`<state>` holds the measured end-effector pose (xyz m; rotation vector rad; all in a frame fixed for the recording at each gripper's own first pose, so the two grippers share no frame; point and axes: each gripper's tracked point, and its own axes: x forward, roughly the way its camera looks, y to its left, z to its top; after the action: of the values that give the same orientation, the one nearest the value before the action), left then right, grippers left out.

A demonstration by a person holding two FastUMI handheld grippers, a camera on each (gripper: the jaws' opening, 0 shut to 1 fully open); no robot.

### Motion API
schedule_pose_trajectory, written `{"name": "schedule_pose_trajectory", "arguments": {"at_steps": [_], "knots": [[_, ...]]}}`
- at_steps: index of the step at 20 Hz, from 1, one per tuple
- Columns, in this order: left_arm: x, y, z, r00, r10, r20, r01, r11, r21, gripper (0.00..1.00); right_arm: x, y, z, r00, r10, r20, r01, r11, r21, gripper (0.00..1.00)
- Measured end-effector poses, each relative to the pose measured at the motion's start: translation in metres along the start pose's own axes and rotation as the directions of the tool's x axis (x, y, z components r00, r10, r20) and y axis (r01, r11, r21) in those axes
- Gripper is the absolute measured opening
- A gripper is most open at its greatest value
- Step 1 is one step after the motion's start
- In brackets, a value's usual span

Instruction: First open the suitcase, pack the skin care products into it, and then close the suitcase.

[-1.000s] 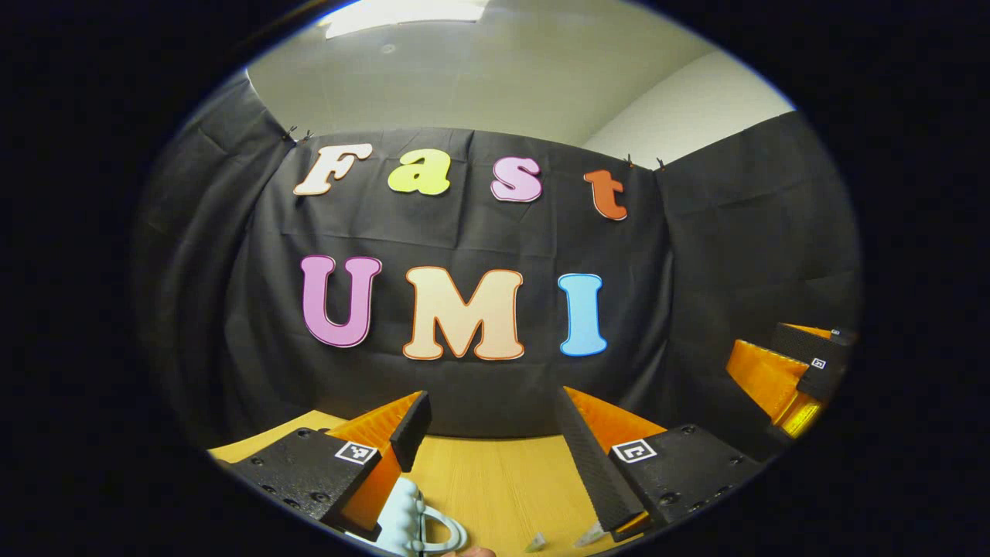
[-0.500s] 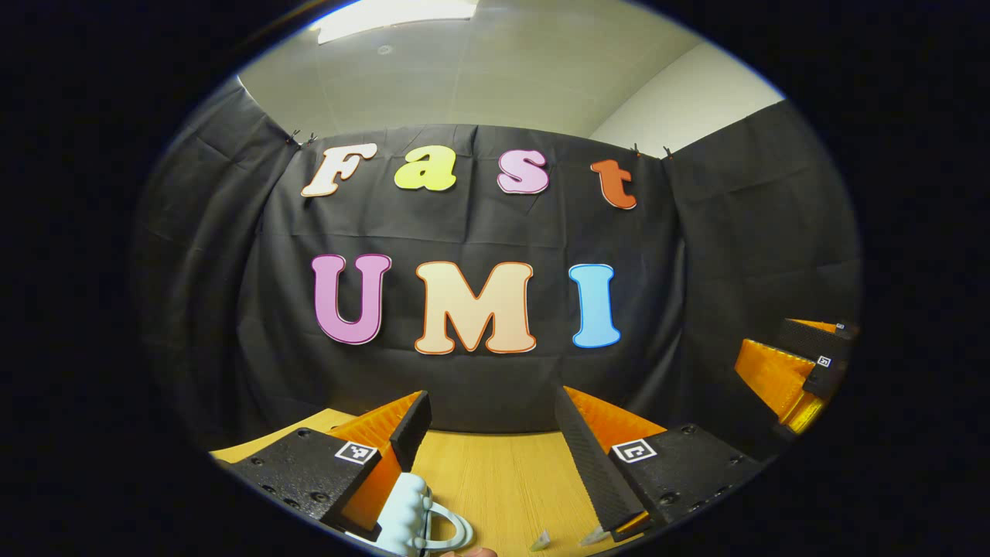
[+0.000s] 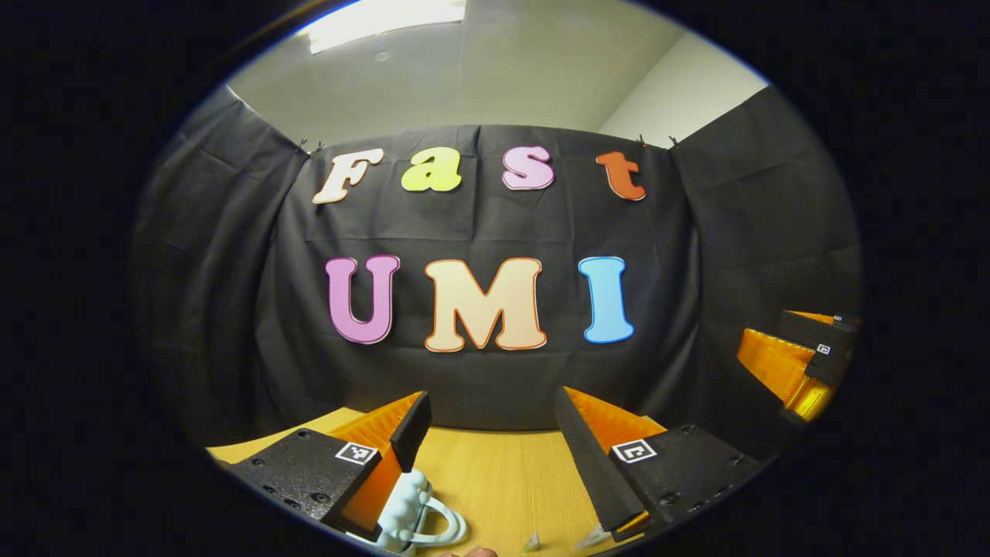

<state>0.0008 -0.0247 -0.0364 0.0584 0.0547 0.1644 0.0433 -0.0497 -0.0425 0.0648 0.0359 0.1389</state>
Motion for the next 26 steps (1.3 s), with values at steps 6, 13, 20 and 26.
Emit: {"name": "schedule_pose_trajectory", "arguments": {"at_steps": [6,13,20,26], "knots": [[0.006,0.032,-0.032,0.997,0.034,-0.071,-0.031,0.999,0.041,0.95,0.012,0.009,-0.014,1.0,-0.016,-0.023,0.016,1.0,0.011,0.98],[0.004,0.074,-0.146,0.926,0.021,-0.377,0.001,0.998,0.056,0.95,0.02,0.035,-0.036,0.995,-0.034,-0.097,0.036,0.999,0.01,0.99],[0.01,0.057,-0.228,0.806,-0.032,-0.591,0.067,0.997,0.038,0.96,0.023,0.018,-0.051,0.978,-0.127,-0.167,0.121,0.992,-0.043,0.98],[0.011,0.053,-0.275,0.704,-0.044,-0.709,0.063,0.998,0.001,0.95,0.023,0.014,-0.064,0.966,-0.143,-0.214,0.135,0.989,-0.055,0.98]]}}
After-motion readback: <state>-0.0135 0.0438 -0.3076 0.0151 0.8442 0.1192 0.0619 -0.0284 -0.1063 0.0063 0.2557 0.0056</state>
